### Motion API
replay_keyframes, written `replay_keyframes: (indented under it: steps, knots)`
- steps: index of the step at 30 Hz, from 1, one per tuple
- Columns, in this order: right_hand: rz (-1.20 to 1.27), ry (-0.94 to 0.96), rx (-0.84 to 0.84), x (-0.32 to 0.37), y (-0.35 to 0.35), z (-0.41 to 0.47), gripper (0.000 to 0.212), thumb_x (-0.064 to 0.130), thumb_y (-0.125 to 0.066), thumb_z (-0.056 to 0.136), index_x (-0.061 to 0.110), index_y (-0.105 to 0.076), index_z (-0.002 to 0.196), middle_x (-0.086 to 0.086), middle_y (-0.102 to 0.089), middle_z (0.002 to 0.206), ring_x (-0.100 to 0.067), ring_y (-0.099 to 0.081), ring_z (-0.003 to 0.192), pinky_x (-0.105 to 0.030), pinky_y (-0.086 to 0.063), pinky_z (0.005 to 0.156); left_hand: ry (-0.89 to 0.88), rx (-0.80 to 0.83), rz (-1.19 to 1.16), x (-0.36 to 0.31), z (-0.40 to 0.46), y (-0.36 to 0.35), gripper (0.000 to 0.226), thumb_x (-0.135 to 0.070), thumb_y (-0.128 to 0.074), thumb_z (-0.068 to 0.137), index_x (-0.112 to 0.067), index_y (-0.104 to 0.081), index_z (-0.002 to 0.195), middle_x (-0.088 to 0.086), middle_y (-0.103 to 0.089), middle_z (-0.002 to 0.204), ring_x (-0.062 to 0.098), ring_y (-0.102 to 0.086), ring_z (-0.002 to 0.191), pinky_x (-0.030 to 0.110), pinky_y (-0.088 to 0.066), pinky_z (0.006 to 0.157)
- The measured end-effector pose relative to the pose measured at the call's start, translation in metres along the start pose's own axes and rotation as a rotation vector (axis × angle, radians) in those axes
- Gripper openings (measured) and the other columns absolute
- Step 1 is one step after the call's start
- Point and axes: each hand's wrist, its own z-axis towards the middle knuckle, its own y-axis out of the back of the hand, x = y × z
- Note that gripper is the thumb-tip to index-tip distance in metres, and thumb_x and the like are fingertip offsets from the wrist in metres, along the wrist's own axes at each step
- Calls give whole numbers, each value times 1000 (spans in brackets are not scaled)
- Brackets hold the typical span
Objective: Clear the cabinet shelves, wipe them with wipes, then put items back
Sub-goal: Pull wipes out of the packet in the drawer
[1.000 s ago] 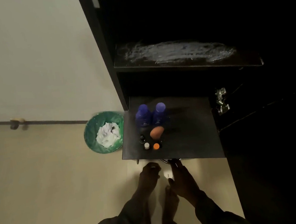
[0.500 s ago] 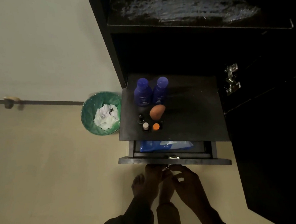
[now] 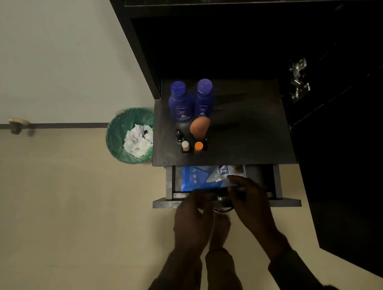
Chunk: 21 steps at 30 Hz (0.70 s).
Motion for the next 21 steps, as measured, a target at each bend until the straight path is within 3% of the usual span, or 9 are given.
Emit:
replay_keyframes:
  steps: [3, 5, 7, 11, 13, 16, 21]
  knots:
    - [-149, 30, 119, -2, -7, 8, 29, 25, -53, 98, 27, -58, 126, 6, -59, 114, -6, -60, 102, -26, -55, 86, -98, -21, 106, -11, 22, 8, 14, -19, -58, 95, -25, -60, 108, -11, -63, 105, -3, -58, 85, 14, -49, 75]
    - [-184, 17, 115, -2, -9, 11, 27, 27, -50, 100, 29, -58, 126, 7, -61, 108, -4, -61, 94, -25, -55, 82, -62, -3, 149, -4, 41, 4, 33, -20, -63, 92, -20, -56, 125, -2, -57, 127, 2, -55, 104, 13, -44, 86]
    - [-162, -12, 115, 3, -12, 16, 28, 26, -50, 100, 31, -56, 127, 7, -62, 108, -2, -60, 92, -27, -55, 82, -115, -1, 314, 1, 55, 1, 54, -27, -68, 89, -19, -47, 138, 3, -47, 143, 16, -46, 129, 25, -41, 104]
    - [-197, -6, 169, 11, -23, 27, 31, 21, -54, 97, 21, -57, 128, 0, -63, 118, -10, -60, 103, -33, -53, 92, -268, 28, 522, 15, 73, -3, 77, -35, -71, 84, -22, -33, 150, 10, -29, 157, 32, -26, 145, 48, -32, 116]
    - [-258, 31, 214, 11, -27, 32, 32, 20, -56, 96, 15, -57, 128, -5, -62, 122, -17, -59, 111, -36, -49, 98, -309, 69, 612, 18, 76, -2, 76, -36, -71, 83, -23, -35, 149, 8, -26, 159, 32, -17, 149, 51, -25, 119]
    - [-338, -14, 293, 12, -29, 39, 40, 23, -55, 97, 10, -51, 134, -9, -58, 131, -20, -55, 119, -33, -41, 104, -326, 83, 641, 19, 76, 0, 63, -36, -70, 84, -20, -46, 140, 7, -32, 156, 31, -19, 148, 51, -25, 119]
    - [-515, 37, 198, 11, -25, 35, 34, 35, -51, 99, 19, -56, 128, -3, -62, 117, -17, -60, 107, -31, -46, 95, -317, 52, 617, 20, 68, -1, 52, -35, -69, 85, -20, -52, 132, 9, -33, 153, 29, -26, 145, 46, -28, 118]
